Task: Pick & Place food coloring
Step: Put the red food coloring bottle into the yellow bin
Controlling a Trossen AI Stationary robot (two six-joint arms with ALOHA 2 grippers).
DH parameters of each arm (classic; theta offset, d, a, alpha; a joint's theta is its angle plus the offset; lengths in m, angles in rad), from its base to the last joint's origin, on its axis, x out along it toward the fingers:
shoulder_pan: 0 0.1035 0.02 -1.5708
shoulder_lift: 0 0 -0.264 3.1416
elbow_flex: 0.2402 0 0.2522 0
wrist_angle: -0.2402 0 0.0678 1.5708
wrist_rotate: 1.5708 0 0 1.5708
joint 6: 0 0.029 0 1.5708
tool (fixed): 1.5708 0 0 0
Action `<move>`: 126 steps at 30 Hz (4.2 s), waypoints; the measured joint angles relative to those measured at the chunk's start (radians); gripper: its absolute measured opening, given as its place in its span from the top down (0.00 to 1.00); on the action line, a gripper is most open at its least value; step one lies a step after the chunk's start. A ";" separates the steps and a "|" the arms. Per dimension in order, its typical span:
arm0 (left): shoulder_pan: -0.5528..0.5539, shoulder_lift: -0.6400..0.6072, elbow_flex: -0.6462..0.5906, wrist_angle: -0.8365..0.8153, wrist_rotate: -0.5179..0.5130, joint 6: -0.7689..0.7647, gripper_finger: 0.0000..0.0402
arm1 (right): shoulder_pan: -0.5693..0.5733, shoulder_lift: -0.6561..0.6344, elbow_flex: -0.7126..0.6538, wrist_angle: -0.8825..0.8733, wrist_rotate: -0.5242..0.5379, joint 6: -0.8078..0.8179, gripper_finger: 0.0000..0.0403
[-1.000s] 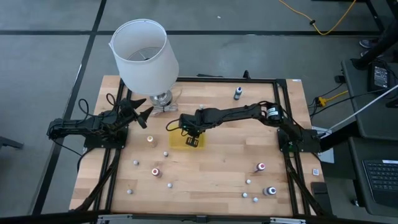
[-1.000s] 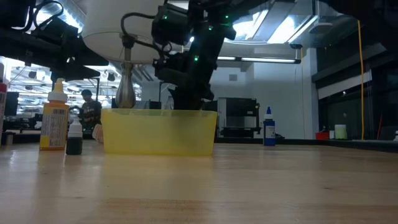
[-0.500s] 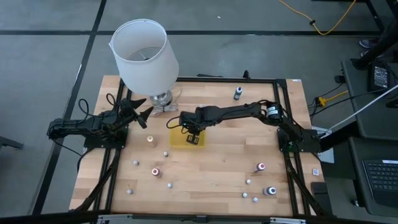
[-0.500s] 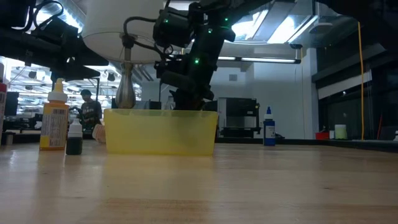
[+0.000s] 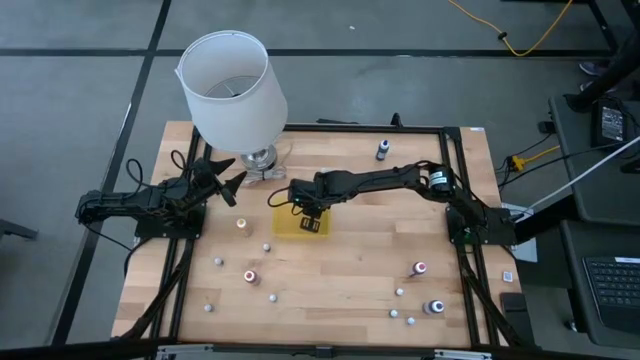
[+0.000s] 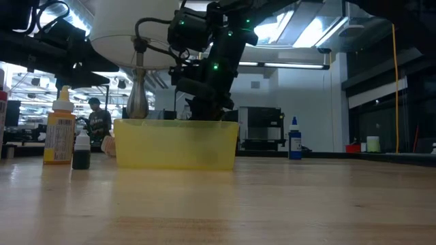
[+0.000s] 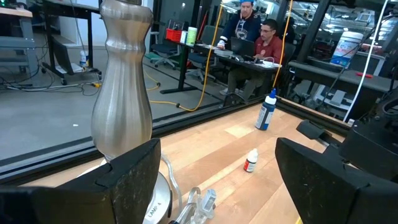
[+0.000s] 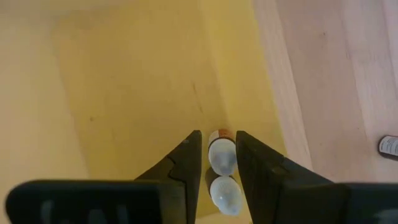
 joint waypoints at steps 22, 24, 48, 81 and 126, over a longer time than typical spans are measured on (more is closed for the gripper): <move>0.000 0.000 0.000 0.000 0.000 0.000 0.22 | -0.028 -0.054 0.143 -0.158 0.126 0.000 0.75; 0.000 0.000 0.000 0.000 0.000 0.000 0.22 | -0.033 -0.054 0.186 -0.171 0.126 0.000 0.75; 0.000 0.000 0.000 0.000 0.000 0.000 0.22 | -0.197 -0.054 0.356 -0.419 0.231 0.330 0.41; 0.000 0.000 0.000 0.000 0.001 0.000 0.23 | -0.271 -0.208 -0.244 0.168 -0.012 0.031 0.39; 0.000 0.000 0.000 0.000 0.000 0.000 0.23 | -0.286 -0.153 -0.370 0.364 0.007 -0.024 0.71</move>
